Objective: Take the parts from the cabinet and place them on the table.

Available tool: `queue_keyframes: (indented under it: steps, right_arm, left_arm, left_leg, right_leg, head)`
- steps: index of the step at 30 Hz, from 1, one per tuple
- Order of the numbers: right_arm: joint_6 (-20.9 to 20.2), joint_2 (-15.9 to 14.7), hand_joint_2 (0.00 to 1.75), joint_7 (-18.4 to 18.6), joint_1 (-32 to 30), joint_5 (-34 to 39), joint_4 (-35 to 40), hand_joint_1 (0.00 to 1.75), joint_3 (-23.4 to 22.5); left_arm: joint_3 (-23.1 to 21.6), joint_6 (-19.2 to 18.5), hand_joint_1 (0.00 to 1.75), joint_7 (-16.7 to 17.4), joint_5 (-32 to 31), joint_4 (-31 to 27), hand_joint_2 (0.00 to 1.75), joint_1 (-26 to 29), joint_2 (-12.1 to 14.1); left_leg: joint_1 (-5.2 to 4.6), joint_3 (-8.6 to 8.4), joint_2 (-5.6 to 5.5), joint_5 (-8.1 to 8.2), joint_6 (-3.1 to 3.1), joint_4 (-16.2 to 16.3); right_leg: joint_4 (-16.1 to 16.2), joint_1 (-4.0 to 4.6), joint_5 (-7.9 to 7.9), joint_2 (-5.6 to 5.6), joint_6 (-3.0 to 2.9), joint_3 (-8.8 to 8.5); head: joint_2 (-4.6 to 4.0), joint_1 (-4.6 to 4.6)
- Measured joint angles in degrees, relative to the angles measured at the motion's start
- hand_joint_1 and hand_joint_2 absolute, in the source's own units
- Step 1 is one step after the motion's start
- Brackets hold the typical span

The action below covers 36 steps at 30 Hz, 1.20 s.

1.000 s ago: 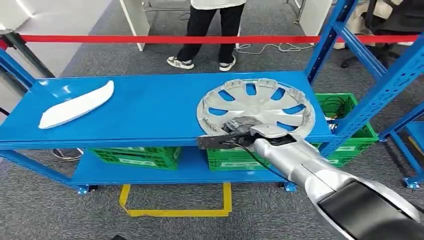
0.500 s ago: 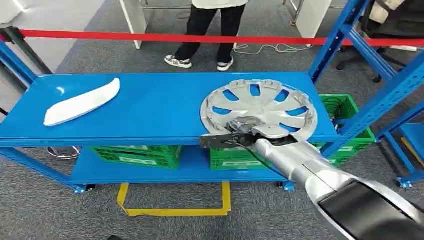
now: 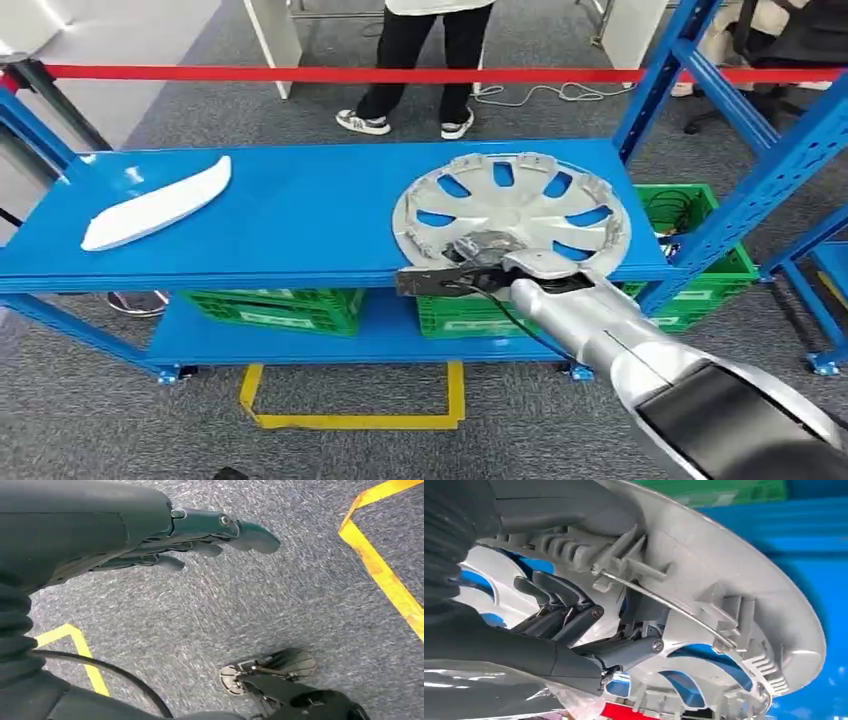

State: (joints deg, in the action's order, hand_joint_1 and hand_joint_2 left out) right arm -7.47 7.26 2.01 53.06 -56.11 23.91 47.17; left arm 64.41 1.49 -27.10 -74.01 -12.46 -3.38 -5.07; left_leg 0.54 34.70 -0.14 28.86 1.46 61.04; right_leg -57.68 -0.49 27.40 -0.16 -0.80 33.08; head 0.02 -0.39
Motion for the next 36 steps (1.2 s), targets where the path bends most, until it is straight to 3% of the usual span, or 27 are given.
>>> queue_keyframes:
  steps: [2, 3, 4, 5, 6, 8, 10, 13, 14, 15, 17, 18, 19, 20, 21, 23, 25, 28, 30, 33, 34, 35, 36]
  right_arm:
    - [0.22, -0.13, 1.75, 0.22, -0.01, -0.04, 0.0, 1.75, -0.06]
    - [0.26, -0.17, 1.75, 0.22, -0.06, 0.0, 0.0, 1.75, -0.06]
    - [0.31, -0.17, 1.75, 0.2, -0.1, 0.0, 0.0, 1.75, -0.06]
    - [0.33, -0.17, 1.75, 0.17, -0.09, 0.0, 0.0, 1.75, -0.06]
    - [0.37, -0.17, 1.75, 0.17, -0.08, 0.02, 0.0, 1.75, -0.06]
    - [0.83, -0.2, 1.75, 0.31, -0.09, 0.0, 0.15, 1.75, -0.17]
    - [1.82, -0.39, 1.75, 0.59, 0.0, -0.04, 0.22, 1.75, -0.59]
    - [2.73, -0.92, 1.75, 0.72, -0.02, -0.35, 0.77, 1.75, -1.14]
    - [2.97, -1.23, 1.75, 0.74, 0.0, -0.5, 0.96, 1.75, -1.36]
    - [3.3, -1.51, 1.75, 0.79, 0.16, -0.72, 1.27, 1.75, -1.59]
    - [3.78, -1.99, 1.75, 0.83, 0.57, -0.83, 1.49, 1.75, -1.88]
    - [3.85, -2.16, 1.75, 0.83, 0.57, -0.85, 1.57, 1.75, -1.94]
    - [3.89, -2.34, 1.75, 0.83, 0.53, -0.92, 1.57, 1.75, -1.94]
    - [3.91, -2.49, 1.75, 0.83, 0.48, -1.03, 1.64, 1.75, -1.99]
    - [4.0, -2.6, 1.75, 0.83, 0.53, -1.18, 1.79, 1.75, -2.14]
    - [4.52, -2.86, 1.75, 0.7, 0.93, -1.46, 2.44, 1.75, -2.6]
    - [5.55, -3.17, 1.75, -0.1, 1.49, -2.05, 3.21, 1.75, -2.88]
    - [7.1, -4.07, 1.75, -2.09, 1.63, -2.6, 4.83, 1.75, -3.37]
    - [8.11, -4.48, 1.75, -3.22, 1.67, -2.91, 6.47, 1.75, -3.96]
    - [10.49, -4.98, 1.75, -4.55, 1.45, -2.91, 8.83, 1.75, -4.66]
    - [11.5, -5.27, 1.75, -5.05, 1.17, -2.95, 9.82, 1.75, -5.03]
    - [12.2, -5.53, 1.75, -5.38, 0.83, -2.97, 10.67, 1.75, -5.29]
    - [12.68, -5.79, 1.75, -5.66, 0.66, -2.97, 11.62, 1.75, -5.51]
  left_arm:
    - [0.02, 0.07, 0.0, 0.2, 0.02, 0.0, 1.75, 0.16, 0.0]
    - [0.07, 0.09, 0.0, 0.28, 0.11, 0.0, 1.75, 0.23, 0.0]
    - [0.09, 0.09, 0.0, 0.3, 0.13, 0.0, 1.75, 0.25, 0.02]
    - [0.09, 0.09, 0.0, 0.31, 0.13, 0.0, 1.75, 0.23, 0.02]
    - [0.11, 0.09, 0.0, 0.31, 0.13, 0.0, 1.75, 0.16, 0.07]
    - [0.13, 0.13, 0.0, 0.31, 0.13, 0.0, 1.75, 0.1, 0.09]
    - [0.17, 0.17, 0.0, 0.31, 0.11, 0.0, 1.75, -0.02, 0.02]
    - [0.28, 0.24, 0.0, 0.35, -0.04, 0.0, 1.75, 0.13, 0.02]
    - [0.31, 0.26, 0.0, 0.35, -0.07, 0.0, 1.75, 0.12, -0.13]
    - [0.31, 0.31, 0.0, 0.35, -0.09, 0.0, 1.75, 0.03, -0.26]
    - [0.33, 0.39, 0.0, 0.35, -0.11, 0.0, 1.75, -0.03, -0.24]
    - [0.35, 0.46, 0.0, 0.35, -0.11, 0.0, 1.75, -0.03, -0.26]
    - [0.35, 0.48, 0.0, 0.35, -0.11, 0.0, 1.75, -0.03, -0.28]
    - [0.35, 0.46, 0.0, 0.37, -0.13, 0.0, 1.75, -0.02, -0.31]
    - [0.35, 0.48, 0.0, 0.5, -0.22, 0.0, 1.75, -0.02, -0.35]
    - [0.35, 0.48, 0.0, 0.5, -0.46, 0.0, 1.75, -0.02, -0.46]
    - [0.35, 0.5, 0.0, 0.46, -0.63, 0.0, 1.75, -0.11, -0.44]
    - [0.35, 0.48, 0.0, 0.33, -0.98, 0.0, 1.75, -0.17, -0.44]
    - [0.35, 0.41, 0.0, 0.26, -1.33, 0.0, 1.75, -0.2, -0.35]
    - [0.33, 0.33, 0.0, 0.26, -1.6, 0.0, 1.75, -0.24, -0.37]
    - [0.26, 0.33, 0.0, 0.26, -1.79, 0.0, 1.75, -0.24, -0.37]
    - [0.17, 0.31, 0.0, 0.26, -1.9, 0.0, 1.75, -0.23, -0.37]
    - [0.02, 0.31, 0.0, 0.26, -1.94, 0.0, 1.75, -0.23, -0.37]
  left_leg:
    - [0.21, 3.77, 0.0, 4.33, 0.41, 9.01]
    - [0.22, 5.53, 0.0, 5.6, 0.53, 13.04]
    - [0.24, 6.18, 0.0, 5.4, 0.6, 14.43]
    - [0.26, 5.61, 0.0, 3.85, 0.54, 13.17]
    - [0.3, 4.22, 0.0, 1.49, 0.42, 9.75]
    - [0.39, 0.05, 0.02, -3.71, 0.21, -0.18]
    - [0.06, -0.82, -0.06, -2.58, -0.23, -2.98]
    - [-0.02, -0.27, -0.05, -2.84, -1.16, -2.86]
    - [0.23, -0.47, 0.03, -3.1, -1.62, -3.23]
    - [0.19, -0.44, 0.02, -3.12, -1.89, -3.26]
    - [0.1, -0.39, 0.03, -3.03, -2.36, -3.22]
    - [0.04, -0.38, 0.03, -3.0, -2.42, -3.19]
    - [0.02, -0.42, 0.01, -2.97, -2.45, -3.16]
    - [0.03, -0.52, -0.02, -2.92, -2.51, -3.15]
    - [0.03, -0.59, -0.1, -2.85, -2.49, -3.1]
    - [0.05, -0.77, -0.18, -2.52, -2.27, -2.8]
    - [-0.37, -0.22, -0.16, -2.25, -1.72, -2.11]
    - [-0.3, -0.14, -0.12, -2.56, -0.94, -2.53]
    - [-0.26, 0.43, -0.04, -0.97, -0.26, -0.75]
    - [-0.05, 6.02, -0.04, 4.83, 0.32, 11.78]
    - [-0.05, 7.58, -0.03, 5.52, 0.33, 14.88]
    - [-0.05, 7.85, -0.03, 4.86, 0.22, 15.11]
    - [-0.07, 7.0, -0.04, 2.74, -0.02, 12.85]
  right_leg:
    - [-0.01, 0.06, 0.02, -0.06, -0.24, 0.03]
    - [-0.04, 0.06, 0.03, -0.01, -0.25, 0.04]
    - [-0.05, 0.06, 0.03, 0.1, -0.25, 0.0]
    - [-0.07, 0.05, 0.05, 0.24, -0.24, -0.06]
    - [-0.11, 0.04, 0.08, 0.38, -0.23, -0.12]
    - [-0.2, 0.02, 0.32, 0.53, 0.07, -0.28]
    - [-0.57, 0.48, 0.29, 0.76, 0.54, 0.52]
    - [-0.31, 0.35, 0.02, 0.67, 1.39, 0.85]
    - [-0.77, 0.23, 0.76, 0.63, 1.67, 1.69]
    - [-2.6, 0.23, 2.1, 0.57, 1.78, 2.42]
    - [-11.68, 0.25, 6.26, 0.61, 1.92, 6.62]
    - [-15.99, 0.26, 7.61, 0.6, 2.01, 8.82]
    - [-18.13, 0.26, 7.66, 0.59, 2.08, 10.01]
    - [-17.6, 0.25, 6.51, 0.59, 2.07, 9.97]
    - [-14.64, 0.24, 4.26, 0.59, 2.01, 8.78]
    - [-4.52, 0.21, -1.02, 0.45, 1.73, 4.08]
    - [-0.9, 0.33, -0.21, 0.52, 1.46, 2.04]
    - [-1.35, 0.43, -0.32, 0.68, 0.86, 2.45]
    - [-0.99, -0.06, -0.5, 0.63, 0.28, 2.05]
    - [-1.0, 0.03, -0.35, 0.67, -0.18, 1.93]
    - [-1.02, 0.08, -0.31, 0.69, -0.24, 1.87]
    - [-1.02, 0.13, -0.26, 0.7, -0.29, 1.76]
    - [-1.02, 0.17, -0.17, 0.74, -0.32, 1.66]
  head:
    - [0.0, 0.02]
    - [0.0, 0.02]
    - [0.02, 0.02]
    - [0.0, 0.0]
    - [0.0, 0.02]
    - [0.02, 0.02]
    - [0.02, -0.02]
    - [0.02, 0.05]
    - [0.02, 0.0]
    - [0.02, 0.19]
    - [0.0, 0.24]
    - [0.02, 0.29]
    - [0.02, 0.26]
    - [0.0, 0.31]
    - [0.02, 0.33]
    - [0.02, 0.31]
    - [0.02, 0.27]
    - [0.02, 0.2]
    - [0.02, -0.02]
    - [0.02, -0.11]
    - [0.02, -0.15]
    - [0.02, -0.11]
    - [0.02, -0.13]
